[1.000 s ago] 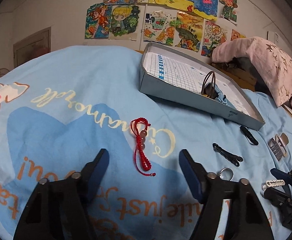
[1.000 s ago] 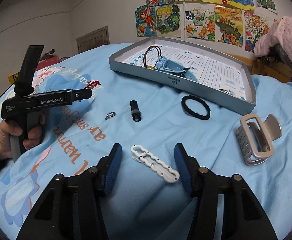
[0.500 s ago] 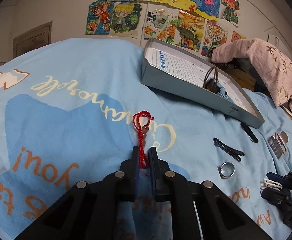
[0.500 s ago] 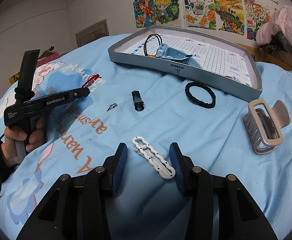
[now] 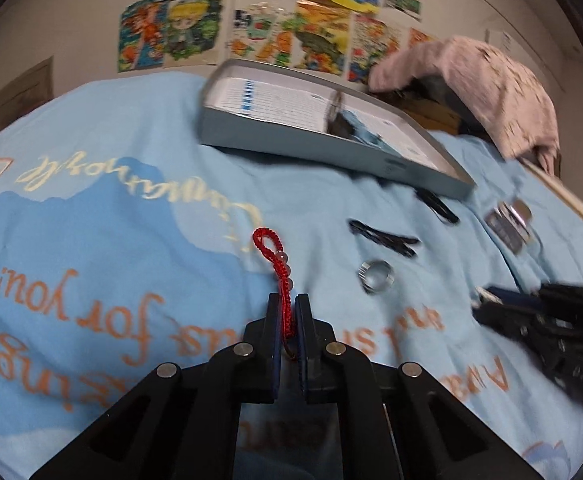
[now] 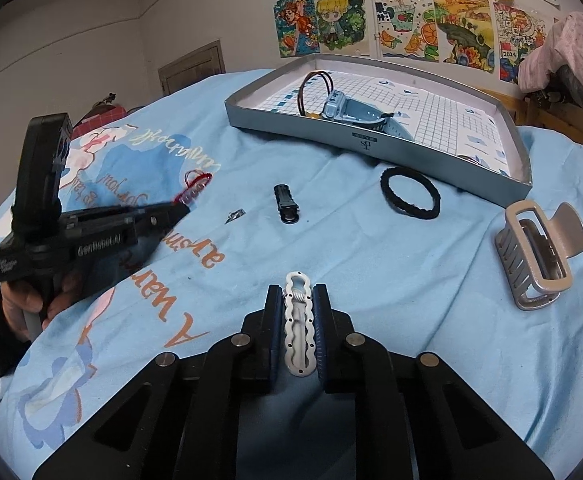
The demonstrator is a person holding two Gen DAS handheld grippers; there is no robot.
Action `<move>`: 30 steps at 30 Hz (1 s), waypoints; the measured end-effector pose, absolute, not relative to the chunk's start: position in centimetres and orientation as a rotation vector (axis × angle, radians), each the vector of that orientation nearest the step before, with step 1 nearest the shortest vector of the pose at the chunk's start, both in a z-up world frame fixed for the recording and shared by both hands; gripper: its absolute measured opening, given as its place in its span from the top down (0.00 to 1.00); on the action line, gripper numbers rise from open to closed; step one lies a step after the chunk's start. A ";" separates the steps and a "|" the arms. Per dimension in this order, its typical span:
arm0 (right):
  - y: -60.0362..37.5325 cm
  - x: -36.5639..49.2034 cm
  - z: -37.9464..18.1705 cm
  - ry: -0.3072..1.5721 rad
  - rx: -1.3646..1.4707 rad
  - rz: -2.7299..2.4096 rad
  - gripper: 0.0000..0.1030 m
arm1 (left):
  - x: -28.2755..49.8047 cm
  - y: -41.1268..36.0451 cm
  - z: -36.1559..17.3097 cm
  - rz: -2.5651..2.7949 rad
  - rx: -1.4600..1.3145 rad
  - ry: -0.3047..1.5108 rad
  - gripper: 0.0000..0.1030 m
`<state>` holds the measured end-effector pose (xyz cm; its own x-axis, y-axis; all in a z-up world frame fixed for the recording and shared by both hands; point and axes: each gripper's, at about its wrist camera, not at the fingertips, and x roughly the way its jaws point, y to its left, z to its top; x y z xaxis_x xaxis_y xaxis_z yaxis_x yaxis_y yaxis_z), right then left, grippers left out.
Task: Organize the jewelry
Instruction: 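Carry the red bracelet and white clip into the grey tray and release both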
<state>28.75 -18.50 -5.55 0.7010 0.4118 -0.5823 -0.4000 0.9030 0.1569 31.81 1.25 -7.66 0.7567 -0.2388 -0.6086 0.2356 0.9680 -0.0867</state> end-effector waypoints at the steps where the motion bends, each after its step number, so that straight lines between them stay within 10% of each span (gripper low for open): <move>1: -18.5 28.7 -5.5 0.650 0.020 0.455 0.87 | 31.5 1.0 -7.5 -0.265 0.005 0.663 0.94; 30: -22.9 38.3 -0.5 0.398 0.262 0.266 0.88 | 42.7 -2.4 1.8 -0.073 -0.072 0.581 0.95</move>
